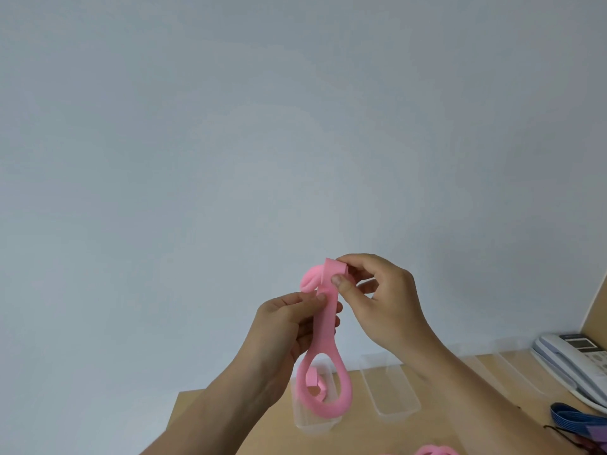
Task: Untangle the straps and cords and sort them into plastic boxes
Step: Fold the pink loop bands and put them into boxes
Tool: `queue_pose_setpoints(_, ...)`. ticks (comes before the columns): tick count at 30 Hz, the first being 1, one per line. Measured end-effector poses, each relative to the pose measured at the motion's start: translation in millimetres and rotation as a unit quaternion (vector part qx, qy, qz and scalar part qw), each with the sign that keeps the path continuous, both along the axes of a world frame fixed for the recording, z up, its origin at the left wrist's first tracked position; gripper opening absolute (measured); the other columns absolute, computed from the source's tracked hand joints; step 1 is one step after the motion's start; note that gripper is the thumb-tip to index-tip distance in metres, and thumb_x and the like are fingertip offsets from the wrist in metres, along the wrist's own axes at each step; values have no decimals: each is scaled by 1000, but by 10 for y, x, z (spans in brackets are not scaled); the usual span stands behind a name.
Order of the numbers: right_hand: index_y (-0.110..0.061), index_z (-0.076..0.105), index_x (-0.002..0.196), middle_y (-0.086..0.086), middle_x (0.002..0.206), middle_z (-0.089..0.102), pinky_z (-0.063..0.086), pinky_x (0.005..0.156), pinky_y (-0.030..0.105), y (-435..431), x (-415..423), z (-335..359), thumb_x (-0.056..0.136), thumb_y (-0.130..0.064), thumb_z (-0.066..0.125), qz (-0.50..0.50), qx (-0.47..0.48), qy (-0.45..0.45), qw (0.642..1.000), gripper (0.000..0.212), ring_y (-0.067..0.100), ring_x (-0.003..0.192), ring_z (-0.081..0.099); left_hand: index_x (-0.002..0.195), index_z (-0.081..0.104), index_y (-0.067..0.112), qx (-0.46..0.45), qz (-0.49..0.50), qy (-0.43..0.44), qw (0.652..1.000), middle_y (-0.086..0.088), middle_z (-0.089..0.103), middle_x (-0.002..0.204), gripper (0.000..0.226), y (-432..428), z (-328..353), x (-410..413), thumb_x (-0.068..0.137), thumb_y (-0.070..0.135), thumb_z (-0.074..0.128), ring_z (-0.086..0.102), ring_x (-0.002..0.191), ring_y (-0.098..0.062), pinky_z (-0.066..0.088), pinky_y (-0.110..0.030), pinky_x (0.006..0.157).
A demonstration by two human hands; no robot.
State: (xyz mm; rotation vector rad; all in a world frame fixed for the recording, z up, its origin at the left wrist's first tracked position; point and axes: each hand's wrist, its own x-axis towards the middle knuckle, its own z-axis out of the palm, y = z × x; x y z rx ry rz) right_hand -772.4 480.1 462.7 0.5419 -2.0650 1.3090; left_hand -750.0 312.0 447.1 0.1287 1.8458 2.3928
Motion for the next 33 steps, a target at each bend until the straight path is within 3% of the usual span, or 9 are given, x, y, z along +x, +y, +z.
queue_pose_setpoints(7, -16, 75, 104, -8, 91, 72, 55, 68, 27, 4, 5, -42, 82, -5, 79, -11, 25, 67, 997, 25, 12, 83, 66, 98, 83, 10, 6, 23, 2, 1000, -19, 77, 108, 20, 25, -10, 52, 96, 21, 66, 74, 94, -26, 58, -45, 95)
queue_pose_setpoints(12, -9, 76, 101, -3, 91, 72, 56, 70, 33, -12, 33, -97, 79, -2, 82, -22, 38, 123, 991, 25, 14, 81, 66, 102, 83, 18, 8, 29, -32, 999, -9, 79, 108, 31, 49, 20, 105, 98, 41, 62, 75, 92, -21, 58, -37, 85)
queue_pose_setpoints(19, -13, 78, 100, -2, 96, 74, 56, 77, 32, -30, 84, -102, 75, -1, 85, -18, 72, 177, 981, 29, 17, 85, 69, 106, 82, 19, -32, 32, -8, 999, -12, 78, 111, 38, 7, 75, 134, 90, 51, 70, 74, 96, -22, 57, -41, 98)
queue_pose_setpoints(23, -11, 80, 91, 2, 99, 73, 57, 77, 34, -46, 105, -107, 71, -2, 88, -50, 115, 208, 970, 23, 21, 90, 69, 111, 80, 18, -55, 10, 13, 998, -14, 76, 115, 51, -17, 75, 163, 85, 61, 70, 72, 105, -30, 56, -43, 101)
queue_pose_setpoints(25, -10, 80, 86, 3, 101, 72, 57, 79, 34, -46, 121, -110, 70, 2, 86, -37, 128, 206, 969, 21, 22, 94, 68, 110, 81, 16, -50, 7, 17, 999, -14, 77, 109, 46, -52, 61, 159, 86, 55, 72, 73, 98, -27, 58, -40, 96)
queue_pose_setpoints(29, -14, 79, 88, -3, 106, 71, 54, 88, 32, -32, 146, -70, 79, -3, 78, 23, 105, 137, 985, 14, 14, 105, 66, 104, 82, 14, -63, 11, 35, 997, -12, 78, 105, 16, -143, 59, 108, 94, 21, 71, 73, 96, -24, 60, -36, 88)
queue_pose_setpoints(33, -17, 73, 108, -12, 104, 70, 52, 89, 32, -8, 77, 15, 85, -7, 73, 53, 132, 16, 990, 26, 9, 100, 64, 105, 82, 21, -112, 2, 75, 991, -10, 78, 109, 25, -185, 79, 87, 90, 4, 70, 72, 98, -24, 57, -39, 94)
